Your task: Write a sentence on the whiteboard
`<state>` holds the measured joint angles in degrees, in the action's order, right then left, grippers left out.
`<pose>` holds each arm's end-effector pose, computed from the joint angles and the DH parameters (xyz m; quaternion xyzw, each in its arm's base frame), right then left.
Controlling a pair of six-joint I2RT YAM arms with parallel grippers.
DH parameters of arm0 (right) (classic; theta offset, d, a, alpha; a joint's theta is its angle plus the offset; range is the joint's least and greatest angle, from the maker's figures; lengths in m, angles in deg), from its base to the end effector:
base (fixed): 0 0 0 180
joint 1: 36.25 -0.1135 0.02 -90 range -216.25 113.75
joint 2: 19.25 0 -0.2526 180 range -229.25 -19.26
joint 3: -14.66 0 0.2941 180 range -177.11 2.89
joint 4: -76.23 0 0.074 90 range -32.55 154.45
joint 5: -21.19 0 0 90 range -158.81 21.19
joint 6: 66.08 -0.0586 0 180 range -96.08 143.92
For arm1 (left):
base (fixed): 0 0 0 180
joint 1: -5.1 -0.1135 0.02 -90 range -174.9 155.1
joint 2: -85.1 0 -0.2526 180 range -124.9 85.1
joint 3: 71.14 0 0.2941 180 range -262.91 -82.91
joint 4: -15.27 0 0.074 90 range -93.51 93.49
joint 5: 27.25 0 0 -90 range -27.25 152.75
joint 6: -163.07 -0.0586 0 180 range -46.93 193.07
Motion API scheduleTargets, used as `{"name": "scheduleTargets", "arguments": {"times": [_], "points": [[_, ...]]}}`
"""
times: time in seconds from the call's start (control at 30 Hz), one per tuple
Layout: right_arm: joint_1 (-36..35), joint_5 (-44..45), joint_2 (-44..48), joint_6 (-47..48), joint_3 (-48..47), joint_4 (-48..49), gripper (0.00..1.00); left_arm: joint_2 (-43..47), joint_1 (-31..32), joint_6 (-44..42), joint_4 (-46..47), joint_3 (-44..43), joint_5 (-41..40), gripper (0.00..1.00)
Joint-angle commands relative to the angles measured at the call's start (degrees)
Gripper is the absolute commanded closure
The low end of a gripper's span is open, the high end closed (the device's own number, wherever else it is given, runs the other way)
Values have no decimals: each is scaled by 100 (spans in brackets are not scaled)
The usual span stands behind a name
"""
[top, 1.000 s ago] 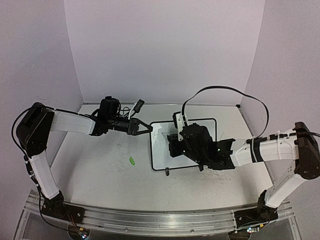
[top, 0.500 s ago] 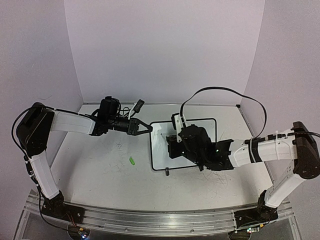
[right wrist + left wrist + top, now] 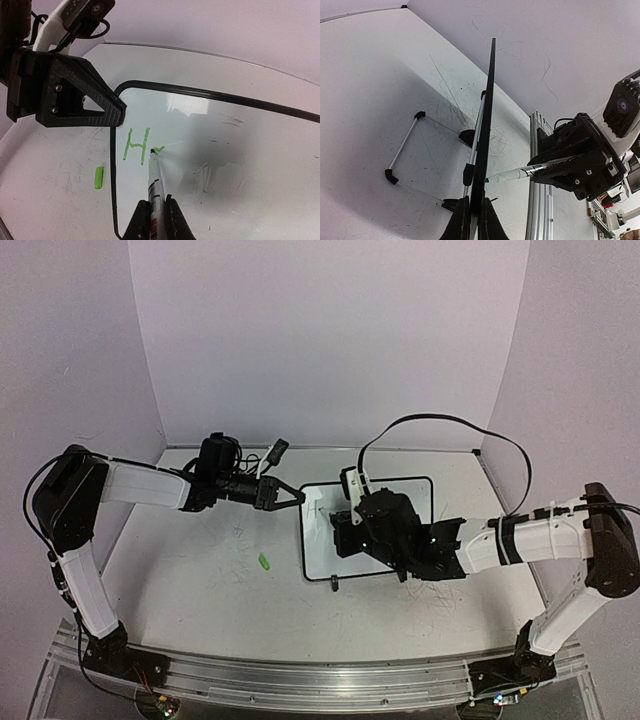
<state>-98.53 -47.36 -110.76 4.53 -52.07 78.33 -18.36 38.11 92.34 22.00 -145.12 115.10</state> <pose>0.2107 0.3550 0.1932 -0.2030 0.7989 0.2389 0.5133 0.3404 -0.2765 0.1720 0.3319 0.7127 -0.5487 0.2843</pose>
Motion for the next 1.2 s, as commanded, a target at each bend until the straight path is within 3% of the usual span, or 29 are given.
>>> {"name": "scheduleTargets", "arguments": {"times": [0.0, 1.17], "points": [[17, -20, -19, -70, -12, -88, 100, 265, 56, 68, 92, -11, 259, 100], [2, 537, 221, -244, 191, -49, 100, 282, 56, 68, 93, 3, 263, 100]]}}
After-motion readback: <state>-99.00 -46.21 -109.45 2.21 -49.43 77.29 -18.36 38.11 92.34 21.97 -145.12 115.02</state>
